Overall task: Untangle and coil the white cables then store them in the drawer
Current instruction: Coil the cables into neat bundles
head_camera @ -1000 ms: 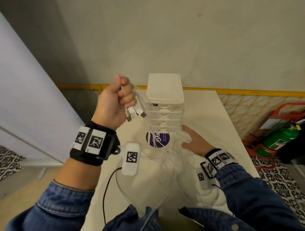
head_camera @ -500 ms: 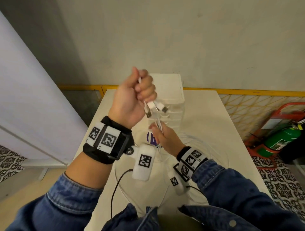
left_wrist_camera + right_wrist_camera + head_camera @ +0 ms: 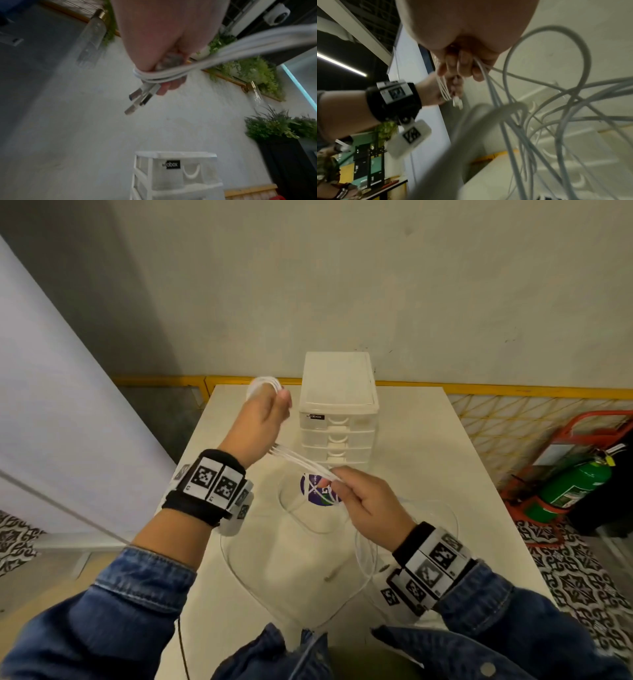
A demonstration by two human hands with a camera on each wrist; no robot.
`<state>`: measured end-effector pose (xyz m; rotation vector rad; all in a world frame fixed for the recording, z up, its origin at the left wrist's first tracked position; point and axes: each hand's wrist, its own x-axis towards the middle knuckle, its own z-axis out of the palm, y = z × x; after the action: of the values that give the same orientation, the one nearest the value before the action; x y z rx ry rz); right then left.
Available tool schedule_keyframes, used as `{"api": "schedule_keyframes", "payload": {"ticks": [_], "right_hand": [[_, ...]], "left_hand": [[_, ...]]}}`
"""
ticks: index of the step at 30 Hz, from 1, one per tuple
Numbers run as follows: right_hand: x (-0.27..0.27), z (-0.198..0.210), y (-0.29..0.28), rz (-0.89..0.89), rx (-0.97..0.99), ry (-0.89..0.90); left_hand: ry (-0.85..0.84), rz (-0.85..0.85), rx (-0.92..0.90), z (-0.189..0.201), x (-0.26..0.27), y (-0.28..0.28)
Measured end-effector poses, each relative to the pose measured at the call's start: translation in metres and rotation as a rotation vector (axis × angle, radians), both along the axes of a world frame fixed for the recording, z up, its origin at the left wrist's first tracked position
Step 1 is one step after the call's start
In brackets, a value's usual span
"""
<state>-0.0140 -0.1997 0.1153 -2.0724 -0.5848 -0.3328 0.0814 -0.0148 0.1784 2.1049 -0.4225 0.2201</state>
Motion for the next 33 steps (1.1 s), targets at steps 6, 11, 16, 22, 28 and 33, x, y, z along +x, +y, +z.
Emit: {"api": "schedule_keyframes", "payload": {"ticks": [6,11,16,22,28,33], "right_hand": [[0.025,0.030,-0.010,-0.141,0.070,-0.187],[0.056,0.028,-0.026,-0.244,0.057,-0.140],[0.055,-0.001,-0.016,-0.173,-0.133,0.089],[0.047,-0.055,-0.018,-0.144,-0.212,0.373],[0.037,-0.063,-0.019,-0.076,-0.219,0.497],[0.027,-0.046,-0.006,0.055,-0.378,0.400]], "left_hand": [[0.485,-0.424,-0.130,-0.018,-0.023,-0.013],[0.811,-0.710,-0.652,-0.017,-0.039,-0.028],[0.834,-0.753,-1.089,0.005,-0.039,-0.036],[0.804,-0.923,-1.493,0.034,-0.032,-0.031],[0.588,-0.742,-1.665,0.045,-0.019,-0.022],[0.254,-0.337,-1.509,0.045,-0.001,-0.020]]}}
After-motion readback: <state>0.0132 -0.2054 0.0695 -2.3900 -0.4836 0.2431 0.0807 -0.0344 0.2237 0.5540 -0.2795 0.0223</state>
